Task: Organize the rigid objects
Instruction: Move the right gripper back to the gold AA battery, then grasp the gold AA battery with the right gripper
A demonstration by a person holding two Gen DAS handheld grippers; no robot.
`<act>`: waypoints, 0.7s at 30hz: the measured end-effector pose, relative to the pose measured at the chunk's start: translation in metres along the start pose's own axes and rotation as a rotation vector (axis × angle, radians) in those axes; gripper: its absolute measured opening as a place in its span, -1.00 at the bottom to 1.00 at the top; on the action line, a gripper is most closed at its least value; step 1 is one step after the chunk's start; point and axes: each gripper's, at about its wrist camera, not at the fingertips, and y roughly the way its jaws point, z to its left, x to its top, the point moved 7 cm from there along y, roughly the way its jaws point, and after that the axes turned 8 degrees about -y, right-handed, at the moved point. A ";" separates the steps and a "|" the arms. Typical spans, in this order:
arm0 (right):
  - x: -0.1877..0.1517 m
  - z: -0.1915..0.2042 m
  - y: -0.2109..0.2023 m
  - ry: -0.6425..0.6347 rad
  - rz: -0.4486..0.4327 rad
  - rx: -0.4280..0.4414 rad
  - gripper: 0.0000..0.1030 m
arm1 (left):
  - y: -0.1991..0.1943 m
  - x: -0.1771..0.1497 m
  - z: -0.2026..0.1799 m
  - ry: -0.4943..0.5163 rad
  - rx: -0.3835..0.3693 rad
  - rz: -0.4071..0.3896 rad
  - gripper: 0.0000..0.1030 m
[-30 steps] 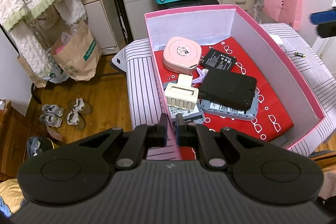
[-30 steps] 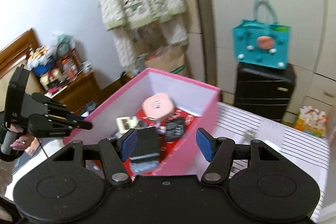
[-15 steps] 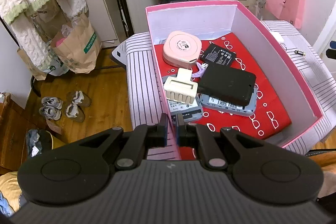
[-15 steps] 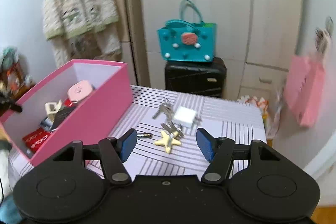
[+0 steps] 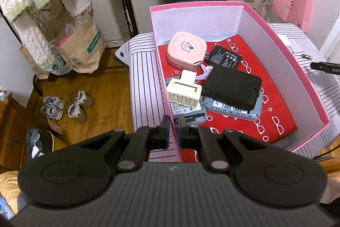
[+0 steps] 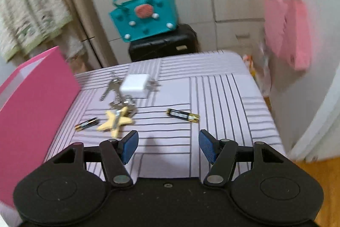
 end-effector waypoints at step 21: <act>0.011 0.009 0.023 -0.099 -0.096 -0.214 -0.07 | 0.003 0.001 -0.001 0.010 0.000 -0.004 -0.87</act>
